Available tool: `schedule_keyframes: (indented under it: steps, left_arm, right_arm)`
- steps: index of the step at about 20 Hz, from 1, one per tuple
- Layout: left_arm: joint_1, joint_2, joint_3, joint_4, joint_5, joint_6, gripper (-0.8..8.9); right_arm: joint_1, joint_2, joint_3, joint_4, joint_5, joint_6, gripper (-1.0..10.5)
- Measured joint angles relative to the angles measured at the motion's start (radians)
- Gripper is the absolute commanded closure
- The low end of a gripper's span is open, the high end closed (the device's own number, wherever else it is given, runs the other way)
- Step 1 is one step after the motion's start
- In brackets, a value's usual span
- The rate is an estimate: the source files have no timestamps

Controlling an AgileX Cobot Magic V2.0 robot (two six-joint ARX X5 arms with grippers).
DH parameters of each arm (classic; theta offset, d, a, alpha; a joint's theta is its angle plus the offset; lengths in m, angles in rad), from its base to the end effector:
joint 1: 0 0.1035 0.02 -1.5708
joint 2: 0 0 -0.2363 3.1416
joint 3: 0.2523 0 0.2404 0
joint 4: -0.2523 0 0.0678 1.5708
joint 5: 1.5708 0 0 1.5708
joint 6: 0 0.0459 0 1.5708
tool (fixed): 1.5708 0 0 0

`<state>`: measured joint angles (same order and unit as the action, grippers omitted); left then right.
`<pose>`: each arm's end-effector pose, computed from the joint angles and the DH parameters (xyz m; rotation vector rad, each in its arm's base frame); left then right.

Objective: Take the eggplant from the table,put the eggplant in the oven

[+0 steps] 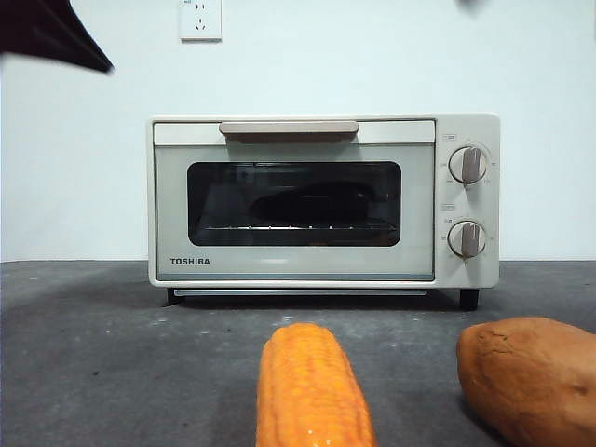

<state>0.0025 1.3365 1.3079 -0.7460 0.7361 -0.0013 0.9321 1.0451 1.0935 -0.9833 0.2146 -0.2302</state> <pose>0.2724 -0.0301 0.3155 -0.2869 0.7386 -0.6954 0.1258 0.1531 0.2885 -0.7261 0.7288 0.7605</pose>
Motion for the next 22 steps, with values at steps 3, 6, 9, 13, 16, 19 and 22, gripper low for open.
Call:
schedule_keyframes:
  steps: [3,6,9,13,16,19,22]
  left_arm:
    - [-0.04,-0.123,-0.008,0.018,-0.19,0.029,8.07]
    - [-0.085,-0.285,-0.094,0.072,-0.33,0.041,8.07]
    - [-0.125,-0.458,-0.286,0.168,-0.431,0.023,8.07]
    - [-0.151,-0.665,-0.602,0.282,-0.552,-0.056,8.07]
    - [-0.164,-0.787,-0.787,0.341,-0.642,-0.139,8.07]
    - [-0.164,-0.793,-0.801,0.301,-0.65,-0.212,8.07]
    - [-0.164,-0.786,-0.801,0.312,-0.652,-0.227,8.07]
  right_arm:
    - [-0.113,0.0,-0.103,0.101,0.056,0.018,9.4]
    - [-0.301,-0.027,-0.223,0.259,0.06,0.114,9.4]
    - [-0.48,-0.132,-0.349,0.436,0.028,0.22,9.4]
    - [-0.527,-0.276,-0.545,0.664,-0.013,0.299,9.4]
    - [-0.526,-0.35,-0.623,0.764,-0.013,0.314,9.4]
    - [-0.527,-0.357,-0.624,0.769,0.015,0.317,9.4]
    - [-0.527,-0.36,-0.623,0.772,0.025,0.317,9.4]
